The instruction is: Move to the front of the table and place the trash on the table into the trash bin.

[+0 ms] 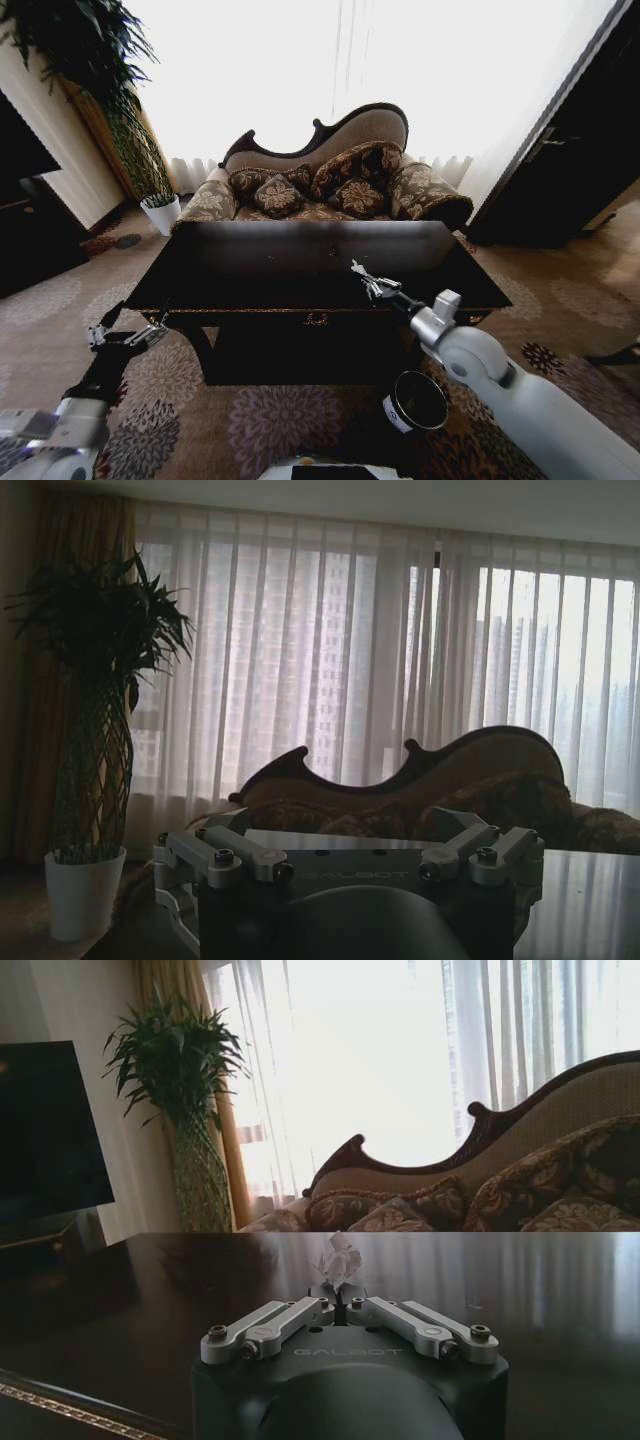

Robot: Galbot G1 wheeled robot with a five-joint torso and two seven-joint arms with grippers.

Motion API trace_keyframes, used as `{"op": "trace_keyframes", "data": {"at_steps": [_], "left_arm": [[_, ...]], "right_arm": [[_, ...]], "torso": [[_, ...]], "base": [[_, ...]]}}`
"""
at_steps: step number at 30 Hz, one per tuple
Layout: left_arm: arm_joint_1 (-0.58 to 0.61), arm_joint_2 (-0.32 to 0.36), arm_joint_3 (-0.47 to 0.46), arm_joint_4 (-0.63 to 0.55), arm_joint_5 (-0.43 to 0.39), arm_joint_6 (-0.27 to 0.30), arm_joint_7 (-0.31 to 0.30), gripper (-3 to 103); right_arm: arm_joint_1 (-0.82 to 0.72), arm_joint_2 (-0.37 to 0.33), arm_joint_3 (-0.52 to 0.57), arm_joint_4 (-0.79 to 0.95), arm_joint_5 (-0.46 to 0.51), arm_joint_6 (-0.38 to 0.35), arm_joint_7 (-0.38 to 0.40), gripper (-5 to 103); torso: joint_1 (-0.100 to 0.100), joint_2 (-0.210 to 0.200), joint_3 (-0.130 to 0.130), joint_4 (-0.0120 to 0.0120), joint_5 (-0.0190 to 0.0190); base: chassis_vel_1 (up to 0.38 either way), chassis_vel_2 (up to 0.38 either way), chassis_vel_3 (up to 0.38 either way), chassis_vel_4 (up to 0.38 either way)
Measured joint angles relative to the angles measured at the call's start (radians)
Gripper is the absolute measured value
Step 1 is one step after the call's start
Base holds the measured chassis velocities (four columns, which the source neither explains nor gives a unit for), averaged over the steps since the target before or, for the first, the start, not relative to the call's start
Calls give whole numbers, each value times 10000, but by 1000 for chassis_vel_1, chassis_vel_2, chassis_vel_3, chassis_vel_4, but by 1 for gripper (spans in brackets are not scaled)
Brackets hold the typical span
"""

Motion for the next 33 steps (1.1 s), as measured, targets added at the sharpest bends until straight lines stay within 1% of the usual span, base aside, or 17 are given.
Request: {"op": "trace_keyframes", "data": {"at_steps": [1,3,4,6,8,11,12,14,15,17,19,20,22,24,26,28,33], "left_arm": [[-28,24,6,18,-36,2,0,100],[-164,121,58,89,-178,11,-5,100],[-164,121,58,89,-178,11,-5,100],[-254,184,127,132,-246,20,-12,100],[-383,290,253,209,-325,35,-23,100],[-448,364,304,263,-370,42,-25,100],[-495,417,338,309,-406,49,-26,100],[-627,548,402,433,-524,59,-36,100],[-671,584,420,473,-559,62,-38,100],[-717,622,439,513,-596,64,-42,100],[-847,738,502,626,-709,71,-46,100],[-899,778,516,665,-760,73,-47,100],[-925,797,521,683,-785,75,-49,100],[-1038,885,503,749,-935,83,-53,100],[-1105,936,471,766,-1027,95,-54,100],[-1133,950,444,769,-1069,104,-55,100],[-1190,912,311,668,-1245,151,-77,100]], "right_arm": [[-267,114,303,131,-3,0,-4,1],[-1261,773,1555,680,-131,37,-52,1],[-1261,773,1555,680,-131,37,-52,1],[-1896,1253,2287,1013,-291,160,-136,1],[-2794,2034,2978,1435,-477,395,-276,1],[-3187,2481,3228,1615,-567,543,-321,1],[-3424,2842,3352,1721,-631,630,-362,1],[-3973,4002,3531,1831,-947,970,-517,1],[-4131,4356,3548,1831,-1094,1109,-563,1],[-4285,4670,3550,1830,-1253,1266,-616,1],[-4684,5329,3461,1736,-1830,1772,-709,1],[-4807,5502,3402,1614,-2109,2022,-754,1],[-4839,5546,3381,1568,-2202,2100,-781,1],[-5094,5848,3164,1022,-3149,2758,-996,1],[-5221,5971,3028,654,-3546,3032,-1123,1],[-5266,6008,2963,479,-3691,3168,-1176,1],[-5448,6087,2315,-820,-4360,4032,-1283,1]], "torso": [[0,0,0,0,0],[-1,1,0,3,0],[-1,1,0,3,0],[0,0,0,4,-3],[0,0,1,2,-2],[-1,0,0,2,-3],[-1,0,0,2,-2],[-1,0,0,3,-1],[-1,0,0,1,0],[-1,0,0,1,-1],[-1,1,1,2,-4],[-1,0,1,1,-4],[-1,1,1,2,-4],[-1,0,1,3,-1],[-1,0,1,3,-1],[0,-1,2,2,-1],[-1,0,1,3,-1]], "base": [[0,0,0,0],[0,0,0,0],[0,0,0,0],[0,0,0,0],[0,0,0,0],[0,0,0,0],[0,0,0,0],[0,0,0,0],[0,0,0,0],[0,0,0,0],[0,0,0,0],[0,0,0,0],[0,0,0,0],[0,0,0,0],[0,0,0,0],[0,0,0,0],[0,0,0,0]]}}
